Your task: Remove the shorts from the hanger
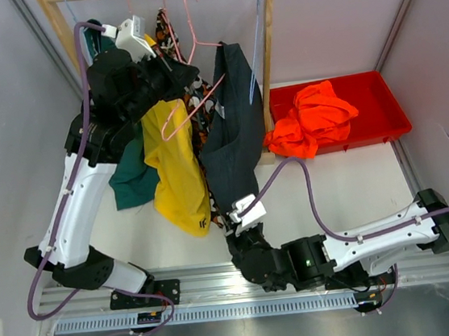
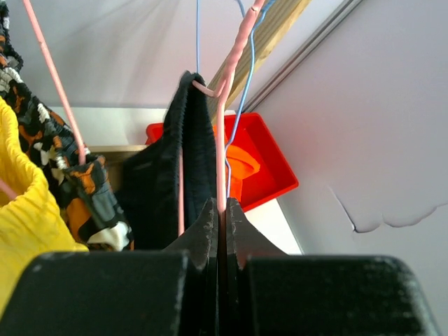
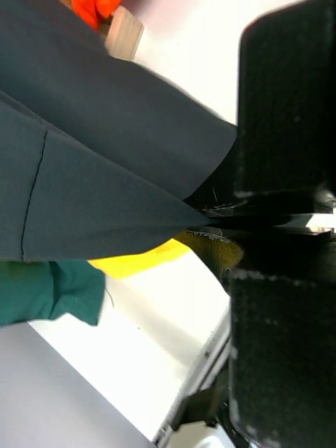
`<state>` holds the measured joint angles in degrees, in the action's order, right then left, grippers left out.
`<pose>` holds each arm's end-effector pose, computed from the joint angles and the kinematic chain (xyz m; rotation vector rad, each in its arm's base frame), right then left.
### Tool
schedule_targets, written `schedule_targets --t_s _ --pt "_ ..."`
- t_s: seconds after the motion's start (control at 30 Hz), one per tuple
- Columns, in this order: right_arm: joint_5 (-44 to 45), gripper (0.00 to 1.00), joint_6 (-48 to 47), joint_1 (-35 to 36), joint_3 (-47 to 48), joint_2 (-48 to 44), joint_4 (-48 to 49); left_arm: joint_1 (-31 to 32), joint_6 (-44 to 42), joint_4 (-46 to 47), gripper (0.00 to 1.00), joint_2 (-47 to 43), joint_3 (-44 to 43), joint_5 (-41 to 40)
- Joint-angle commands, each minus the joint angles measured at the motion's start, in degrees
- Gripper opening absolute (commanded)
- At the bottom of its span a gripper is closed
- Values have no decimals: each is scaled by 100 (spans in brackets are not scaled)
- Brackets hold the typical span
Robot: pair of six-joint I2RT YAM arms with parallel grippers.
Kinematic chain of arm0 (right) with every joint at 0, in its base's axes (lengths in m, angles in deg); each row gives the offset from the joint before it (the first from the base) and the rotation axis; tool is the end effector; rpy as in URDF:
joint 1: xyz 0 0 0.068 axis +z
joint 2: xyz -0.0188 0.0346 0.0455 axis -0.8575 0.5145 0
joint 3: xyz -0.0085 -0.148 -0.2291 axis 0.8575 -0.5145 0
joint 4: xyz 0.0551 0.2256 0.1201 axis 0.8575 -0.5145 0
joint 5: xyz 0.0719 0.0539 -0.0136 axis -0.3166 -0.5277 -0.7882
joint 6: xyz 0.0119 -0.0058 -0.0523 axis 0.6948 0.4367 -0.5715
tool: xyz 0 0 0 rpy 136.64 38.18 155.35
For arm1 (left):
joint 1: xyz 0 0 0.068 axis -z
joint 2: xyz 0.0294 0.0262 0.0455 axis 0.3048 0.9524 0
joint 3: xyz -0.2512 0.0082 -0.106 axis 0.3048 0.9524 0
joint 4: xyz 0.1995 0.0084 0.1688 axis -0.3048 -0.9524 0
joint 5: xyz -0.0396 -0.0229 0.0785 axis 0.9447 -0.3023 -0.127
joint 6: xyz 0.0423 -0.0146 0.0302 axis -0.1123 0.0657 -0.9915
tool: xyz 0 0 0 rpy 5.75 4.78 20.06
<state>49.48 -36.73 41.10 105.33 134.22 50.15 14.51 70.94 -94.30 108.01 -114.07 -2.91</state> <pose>-0.0163 0.2829 0.3408 -0.3417 1.6464 0.4328 0.2302 -0.1442 0.5532 -0.0331 1.7379 -0.8374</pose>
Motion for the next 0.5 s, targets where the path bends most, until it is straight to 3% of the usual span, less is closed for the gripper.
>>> schedule_targets --t_s 0.0,0.1,0.23,0.33,0.47 --pt "38 0 -575 -292 144 -74 741 -61 -146 504 0 -416 -91 99" --pt "-542 0 -1463 -994 320 -196 1322 140 -181 3 0 -821 670 461" --pt "-1533 0 -2019 -2075 838 -302 1315 334 -155 -532 0 -1908 1649 392" --pt "-1949 0 -2029 -2919 1250 -355 1007 352 -155 -858 0 -2289 1957 426" --pt "-1889 0 -1697 -3158 1165 -871 340 352 -243 -1219 0 -2746 1914 366"
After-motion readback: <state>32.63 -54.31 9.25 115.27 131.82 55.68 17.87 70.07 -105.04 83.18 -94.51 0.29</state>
